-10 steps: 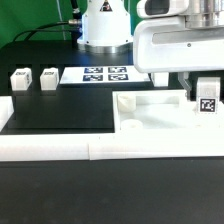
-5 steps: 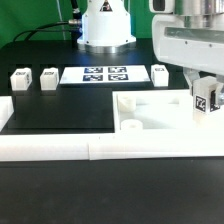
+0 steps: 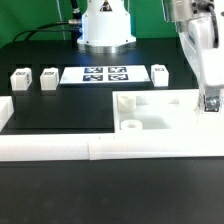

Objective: Assemble square table

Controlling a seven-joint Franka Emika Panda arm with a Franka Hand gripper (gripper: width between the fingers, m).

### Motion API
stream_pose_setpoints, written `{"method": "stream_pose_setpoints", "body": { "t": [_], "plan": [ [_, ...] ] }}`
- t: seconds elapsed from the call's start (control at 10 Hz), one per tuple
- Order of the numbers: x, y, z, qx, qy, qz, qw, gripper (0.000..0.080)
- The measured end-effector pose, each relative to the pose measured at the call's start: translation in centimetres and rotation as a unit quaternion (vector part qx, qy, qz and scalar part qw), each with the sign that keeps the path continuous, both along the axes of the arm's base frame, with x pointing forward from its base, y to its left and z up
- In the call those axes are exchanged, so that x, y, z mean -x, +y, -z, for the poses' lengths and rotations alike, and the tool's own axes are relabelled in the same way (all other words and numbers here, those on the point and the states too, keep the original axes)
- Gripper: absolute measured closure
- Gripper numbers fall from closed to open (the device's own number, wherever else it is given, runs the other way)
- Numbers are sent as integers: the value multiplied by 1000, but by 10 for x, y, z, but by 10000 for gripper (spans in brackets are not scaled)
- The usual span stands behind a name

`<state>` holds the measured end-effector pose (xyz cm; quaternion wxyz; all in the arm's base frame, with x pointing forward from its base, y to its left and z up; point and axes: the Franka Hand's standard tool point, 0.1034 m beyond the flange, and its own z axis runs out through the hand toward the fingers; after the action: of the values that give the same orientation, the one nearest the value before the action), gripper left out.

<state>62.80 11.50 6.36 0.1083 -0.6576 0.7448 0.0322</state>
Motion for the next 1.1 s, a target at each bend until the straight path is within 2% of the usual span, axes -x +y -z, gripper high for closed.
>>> {"method": "stream_pose_setpoints", "body": {
  "t": [0.1, 0.2, 0.3, 0.4, 0.5, 0.7, 0.8, 0.9, 1.0, 1.1],
  "plan": [
    [0, 1, 0, 2, -1, -8, 1000, 257],
    [0, 3, -1, 21, -18, -109, 994, 257],
    [0, 5, -1, 38, -38, -220, 974, 172],
    [0, 6, -1, 48, -54, -312, 947, 154],
    [0, 6, -1, 47, -55, -310, 948, 151],
    [0, 4, 0, 57, -69, -390, 917, 150],
    [0, 5, -1, 65, -75, -438, 893, 150],
    [0, 7, -1, 88, -82, -534, 837, 150],
    [1, 10, -1, 98, -88, -600, 789, 150],
    [1, 9, -1, 101, -93, -633, 762, 150]
  ]
}}
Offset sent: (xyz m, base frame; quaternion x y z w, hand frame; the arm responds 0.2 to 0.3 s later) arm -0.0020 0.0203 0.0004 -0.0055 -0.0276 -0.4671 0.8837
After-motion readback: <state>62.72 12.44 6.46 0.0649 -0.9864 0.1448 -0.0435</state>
